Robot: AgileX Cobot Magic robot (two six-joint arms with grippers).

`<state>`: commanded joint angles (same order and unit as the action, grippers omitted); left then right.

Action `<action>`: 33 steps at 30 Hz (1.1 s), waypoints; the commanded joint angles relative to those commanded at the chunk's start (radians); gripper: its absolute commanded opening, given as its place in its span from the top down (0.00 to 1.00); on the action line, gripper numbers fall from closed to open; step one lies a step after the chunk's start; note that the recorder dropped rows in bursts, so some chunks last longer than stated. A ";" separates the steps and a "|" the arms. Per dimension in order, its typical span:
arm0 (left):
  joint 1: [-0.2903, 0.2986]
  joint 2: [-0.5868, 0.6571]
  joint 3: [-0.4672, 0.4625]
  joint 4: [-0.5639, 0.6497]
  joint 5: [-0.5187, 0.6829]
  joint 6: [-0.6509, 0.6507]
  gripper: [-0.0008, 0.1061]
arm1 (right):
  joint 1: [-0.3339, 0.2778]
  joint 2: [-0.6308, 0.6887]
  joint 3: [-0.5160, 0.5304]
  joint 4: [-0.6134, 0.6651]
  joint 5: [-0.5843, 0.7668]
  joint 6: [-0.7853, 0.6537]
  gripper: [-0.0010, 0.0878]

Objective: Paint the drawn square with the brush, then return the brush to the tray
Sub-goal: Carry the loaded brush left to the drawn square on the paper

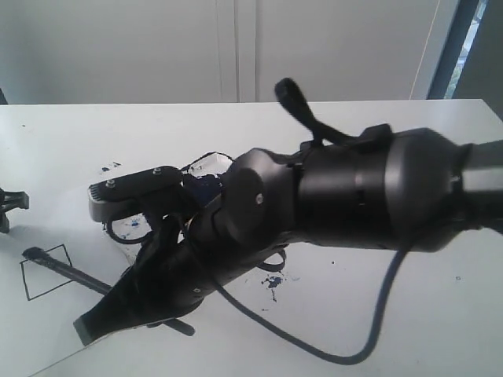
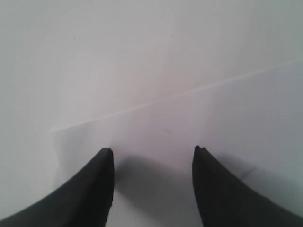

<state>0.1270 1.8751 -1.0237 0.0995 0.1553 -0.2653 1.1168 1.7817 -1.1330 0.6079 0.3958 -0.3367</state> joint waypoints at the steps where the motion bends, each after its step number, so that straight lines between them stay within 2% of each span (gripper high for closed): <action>1: 0.000 0.000 0.000 0.000 0.002 0.000 0.48 | 0.000 0.012 -0.010 0.000 -0.001 0.000 0.99; 14: 0.000 0.000 0.000 0.000 0.015 0.010 0.48 | 0.011 0.087 -0.080 -0.006 -0.001 0.000 0.99; 28: 0.000 0.000 0.000 0.000 0.015 0.019 0.48 | 0.028 0.096 -0.087 -0.033 0.018 0.007 0.99; 33: 0.000 0.000 0.000 0.000 0.012 0.019 0.48 | 0.028 0.096 -0.087 -0.081 0.010 0.063 0.99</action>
<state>0.1270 1.8751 -1.0237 0.0995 0.1678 -0.2464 1.1451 1.8780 -1.2201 0.5267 0.4056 -0.2738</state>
